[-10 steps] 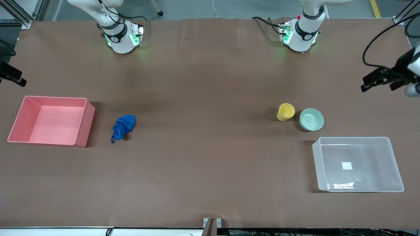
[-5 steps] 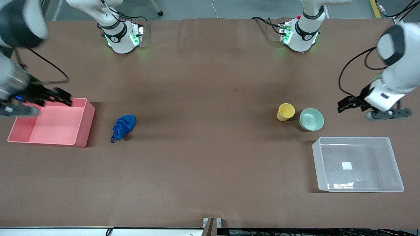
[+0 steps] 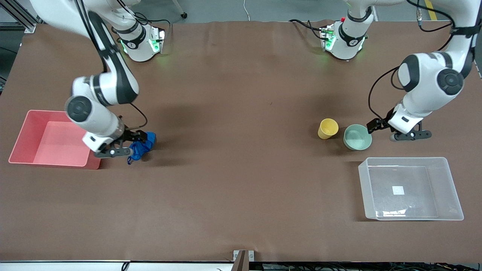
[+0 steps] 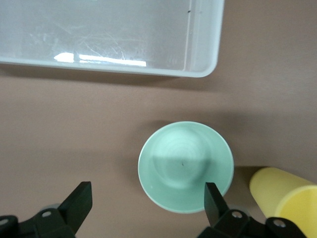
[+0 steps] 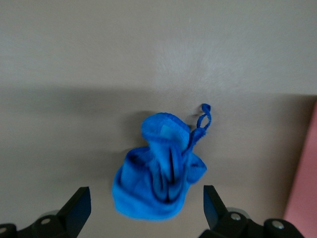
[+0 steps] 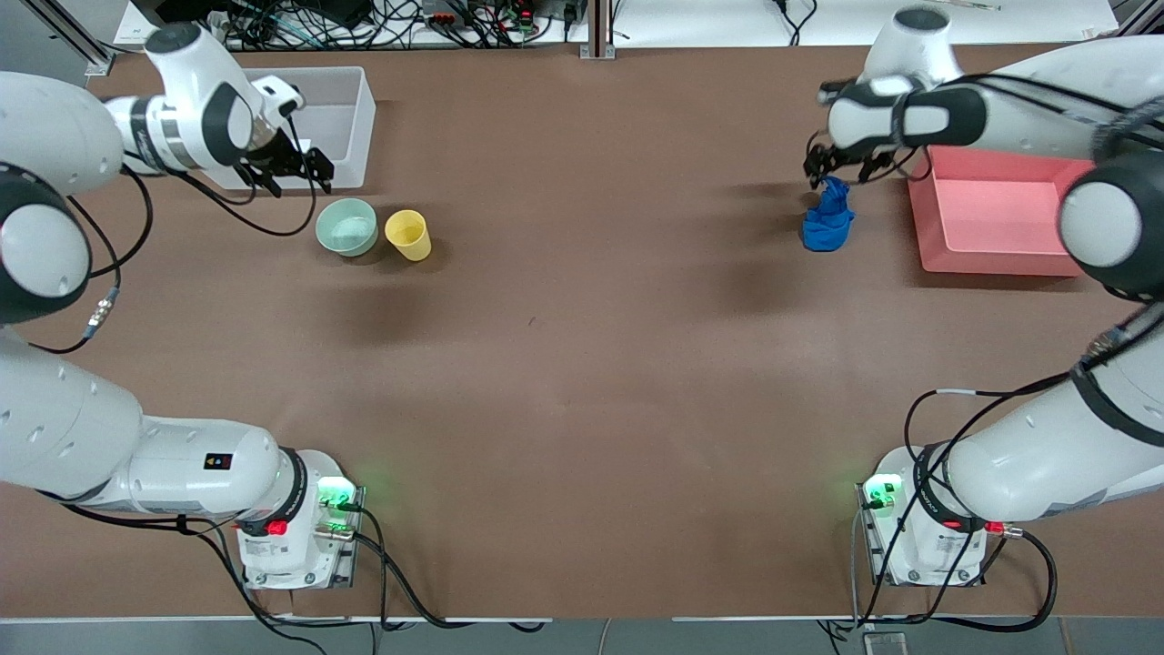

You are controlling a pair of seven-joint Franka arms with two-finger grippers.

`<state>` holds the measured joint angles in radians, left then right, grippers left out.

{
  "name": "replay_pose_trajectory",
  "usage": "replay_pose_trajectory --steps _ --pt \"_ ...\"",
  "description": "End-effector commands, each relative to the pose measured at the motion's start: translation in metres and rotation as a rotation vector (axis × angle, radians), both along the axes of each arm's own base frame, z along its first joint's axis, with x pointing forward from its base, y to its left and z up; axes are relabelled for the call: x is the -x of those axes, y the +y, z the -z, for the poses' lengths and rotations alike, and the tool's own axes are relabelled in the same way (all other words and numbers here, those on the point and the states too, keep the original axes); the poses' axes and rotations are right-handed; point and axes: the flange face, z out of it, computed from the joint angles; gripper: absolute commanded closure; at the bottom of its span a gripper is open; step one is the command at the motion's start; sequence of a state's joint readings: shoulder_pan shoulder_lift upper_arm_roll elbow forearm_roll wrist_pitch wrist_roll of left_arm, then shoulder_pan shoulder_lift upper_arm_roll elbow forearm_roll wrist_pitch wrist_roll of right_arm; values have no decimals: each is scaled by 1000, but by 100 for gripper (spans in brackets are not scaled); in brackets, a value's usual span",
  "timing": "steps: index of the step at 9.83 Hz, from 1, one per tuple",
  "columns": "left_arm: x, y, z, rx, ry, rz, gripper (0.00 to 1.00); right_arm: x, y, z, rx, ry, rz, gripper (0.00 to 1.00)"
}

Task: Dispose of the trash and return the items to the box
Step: 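Reach the right gripper to the blue cloth while the left gripper reaches the bowl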

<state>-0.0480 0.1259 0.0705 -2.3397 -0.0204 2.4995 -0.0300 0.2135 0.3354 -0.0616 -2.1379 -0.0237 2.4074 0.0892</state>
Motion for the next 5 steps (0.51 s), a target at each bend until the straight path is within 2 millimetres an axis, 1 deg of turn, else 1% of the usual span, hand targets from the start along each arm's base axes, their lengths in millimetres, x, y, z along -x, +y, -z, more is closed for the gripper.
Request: replay_pose_trajectory --steps 1,2,3,4,5 --pt "4 7 63 -13 34 2 0 -1 -8 29 7 -4 16 0" --pt "6 11 77 -16 45 2 0 9 -13 46 9 12 21 0" --pt "7 11 90 -19 43 2 2 15 -10 52 6 -1 16 10" --pt "12 11 100 -20 49 2 9 14 -13 53 5 -7 20 46" --pt "13 10 103 -19 56 4 38 14 -14 52 5 -6 22 75"
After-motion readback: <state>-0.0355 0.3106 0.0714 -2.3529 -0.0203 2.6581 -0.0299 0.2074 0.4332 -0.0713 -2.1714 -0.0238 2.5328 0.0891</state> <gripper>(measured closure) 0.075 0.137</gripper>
